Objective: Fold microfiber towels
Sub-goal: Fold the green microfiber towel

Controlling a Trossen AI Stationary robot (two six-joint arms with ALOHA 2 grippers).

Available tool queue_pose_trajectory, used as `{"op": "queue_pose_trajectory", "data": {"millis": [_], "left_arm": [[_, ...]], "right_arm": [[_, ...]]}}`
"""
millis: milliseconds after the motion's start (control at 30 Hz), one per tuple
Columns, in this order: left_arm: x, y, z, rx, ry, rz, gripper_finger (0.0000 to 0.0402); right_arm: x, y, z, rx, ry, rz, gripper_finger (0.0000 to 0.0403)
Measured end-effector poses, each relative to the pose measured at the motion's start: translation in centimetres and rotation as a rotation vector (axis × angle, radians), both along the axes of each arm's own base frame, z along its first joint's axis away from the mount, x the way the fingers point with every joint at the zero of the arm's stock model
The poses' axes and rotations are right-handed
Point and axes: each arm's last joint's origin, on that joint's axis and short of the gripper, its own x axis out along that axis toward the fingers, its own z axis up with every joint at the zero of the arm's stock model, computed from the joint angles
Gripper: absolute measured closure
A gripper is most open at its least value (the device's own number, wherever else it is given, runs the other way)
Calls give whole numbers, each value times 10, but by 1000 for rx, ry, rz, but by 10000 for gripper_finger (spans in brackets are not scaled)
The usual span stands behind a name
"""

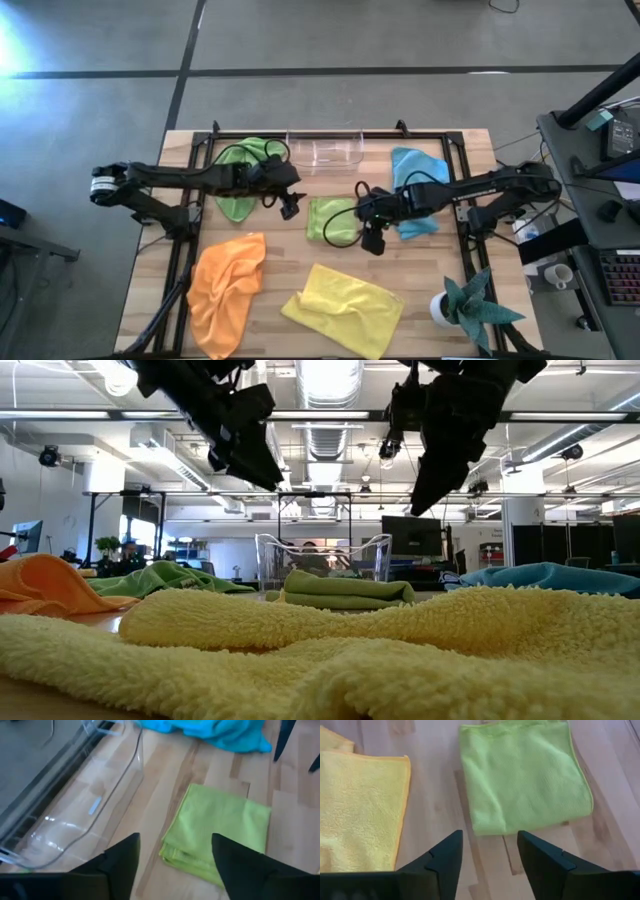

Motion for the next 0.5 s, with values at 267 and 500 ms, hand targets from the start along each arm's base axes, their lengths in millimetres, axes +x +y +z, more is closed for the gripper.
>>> {"op": "queue_pose_trajectory", "data": {"millis": [267,500], "left_arm": [[10,-21,0,27,-56,-155,139],[32,-49,-35,108,88,-337,139]], "right_arm": [[13,7,-16,-87,-4,163,202],[28,22,-42,-134,15,269,202]]}}
